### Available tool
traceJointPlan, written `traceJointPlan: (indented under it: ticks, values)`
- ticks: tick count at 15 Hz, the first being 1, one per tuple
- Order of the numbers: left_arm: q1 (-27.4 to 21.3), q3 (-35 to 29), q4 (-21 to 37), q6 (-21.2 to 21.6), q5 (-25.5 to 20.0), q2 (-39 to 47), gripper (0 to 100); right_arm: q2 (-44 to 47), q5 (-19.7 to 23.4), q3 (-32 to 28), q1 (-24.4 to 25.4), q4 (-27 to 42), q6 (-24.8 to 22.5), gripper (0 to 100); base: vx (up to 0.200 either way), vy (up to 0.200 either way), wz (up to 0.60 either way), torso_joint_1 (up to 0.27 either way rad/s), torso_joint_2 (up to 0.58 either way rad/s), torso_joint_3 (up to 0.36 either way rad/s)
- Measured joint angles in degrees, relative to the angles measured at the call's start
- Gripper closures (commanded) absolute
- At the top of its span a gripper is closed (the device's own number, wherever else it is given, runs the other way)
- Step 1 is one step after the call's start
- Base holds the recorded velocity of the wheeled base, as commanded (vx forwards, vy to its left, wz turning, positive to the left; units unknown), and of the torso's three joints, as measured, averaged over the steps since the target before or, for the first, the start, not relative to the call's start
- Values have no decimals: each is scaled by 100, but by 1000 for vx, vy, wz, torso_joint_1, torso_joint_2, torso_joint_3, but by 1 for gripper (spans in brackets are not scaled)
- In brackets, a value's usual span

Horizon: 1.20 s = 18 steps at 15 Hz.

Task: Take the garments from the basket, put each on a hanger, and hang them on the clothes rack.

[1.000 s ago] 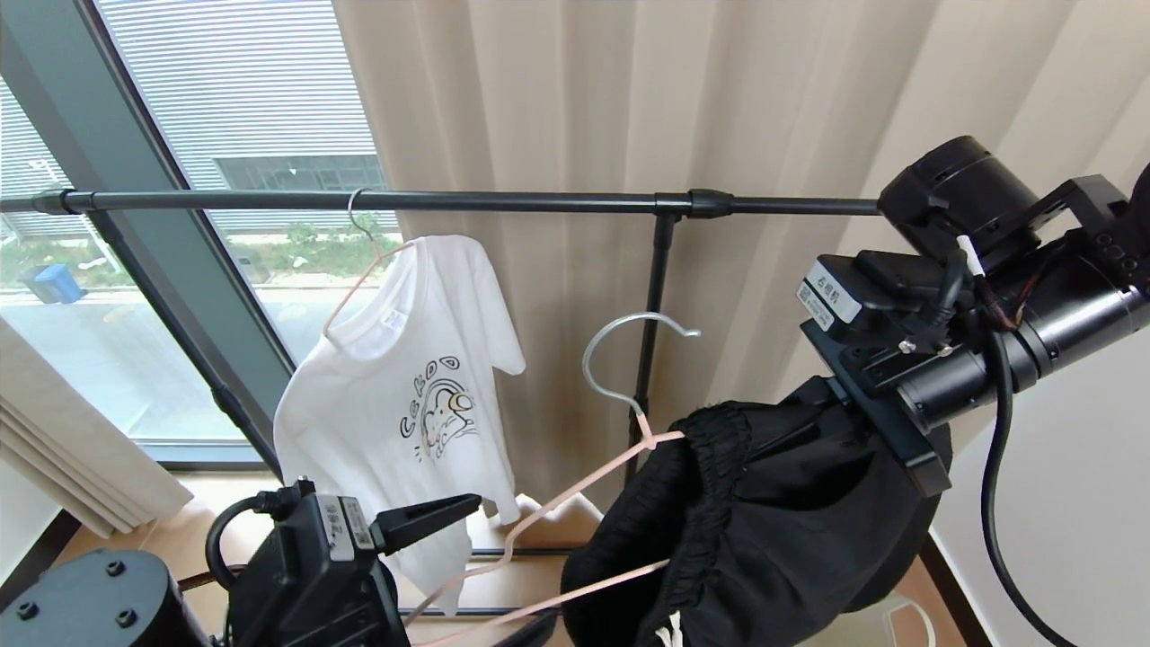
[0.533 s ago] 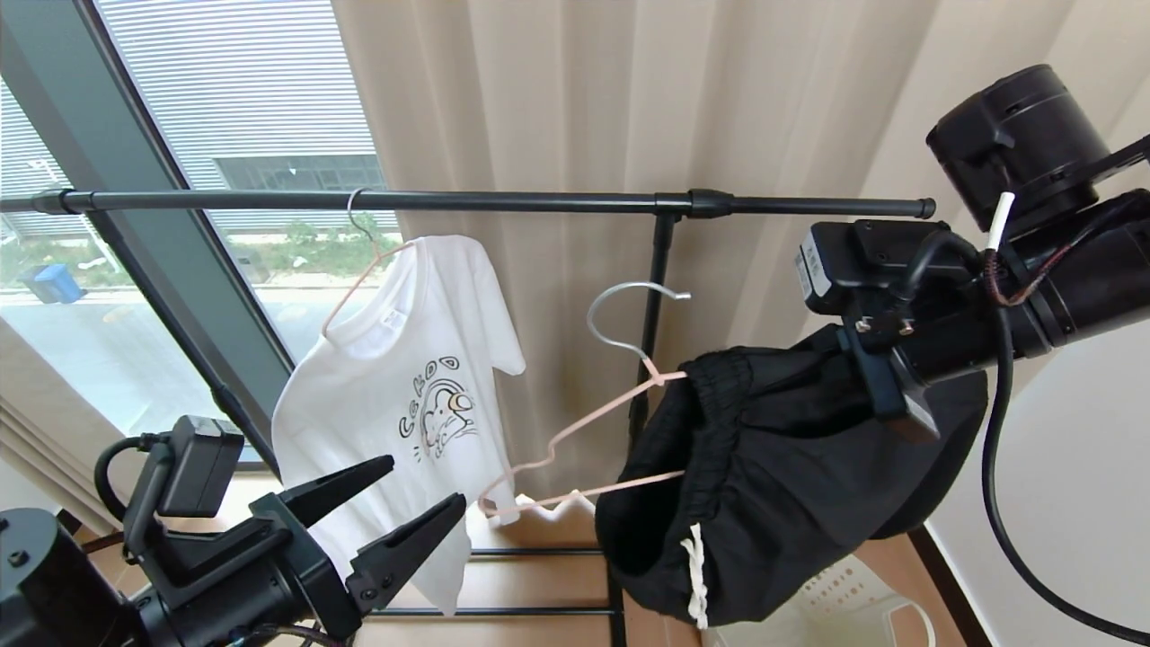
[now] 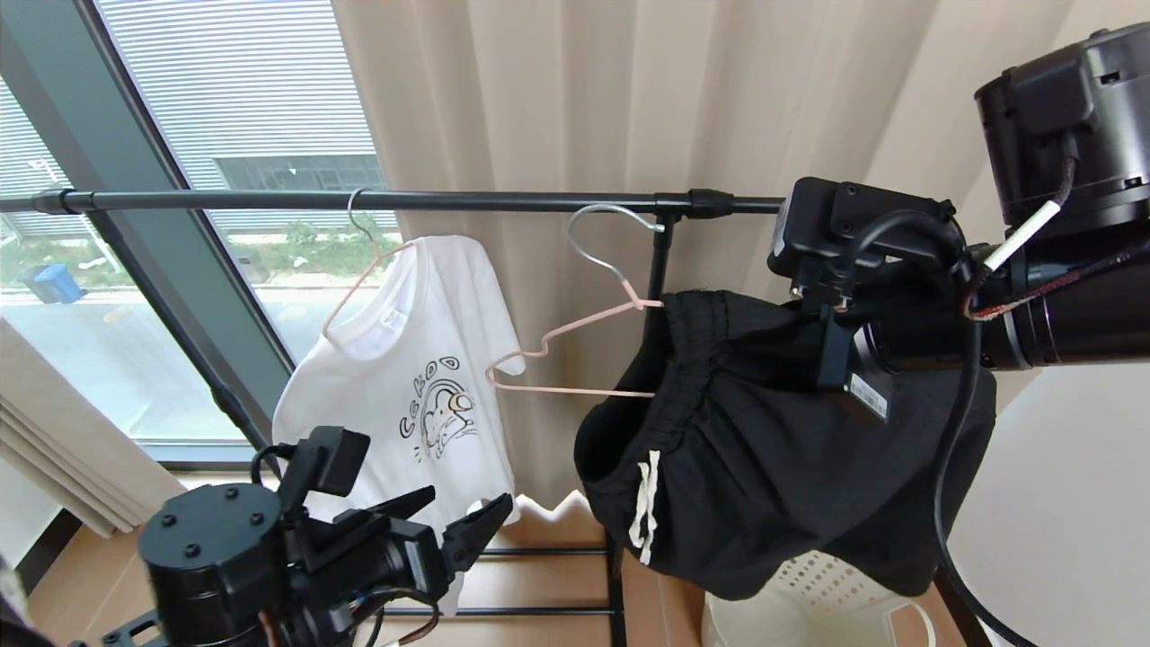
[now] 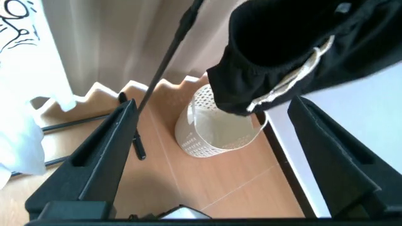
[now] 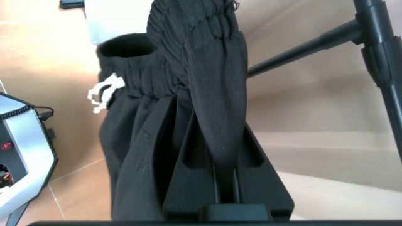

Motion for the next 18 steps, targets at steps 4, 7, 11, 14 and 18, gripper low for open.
traceJointPlan:
  ticks: [4, 7, 11, 14, 18]
  values:
    - [-201, -857, 199, -16, 268, 622, 0, -297, -79, 719, 106, -652, 268, 100, 0, 0, 0, 0, 0, 0]
    - [-236, -1351, 569, 5, 345, 761, 0, -455, -85, 955, 313, -805, 622, 100, 0, 0, 0, 0, 0, 0]
    - [-462, -1574, 667, 38, 360, 842, 0, -639, -85, 992, 385, -816, 668, 100, 0, 0, 0, 0, 0, 0]
    - [-549, -1607, 673, 39, 375, 962, 0, -745, -66, 994, 396, -816, 670, 100, 0, 0, 0, 0, 0, 0]
    - [-686, -1618, 662, 227, 501, 1085, 100, -840, -57, 1005, 435, -816, 670, 100, 0, 0, 0, 0, 0, 0]
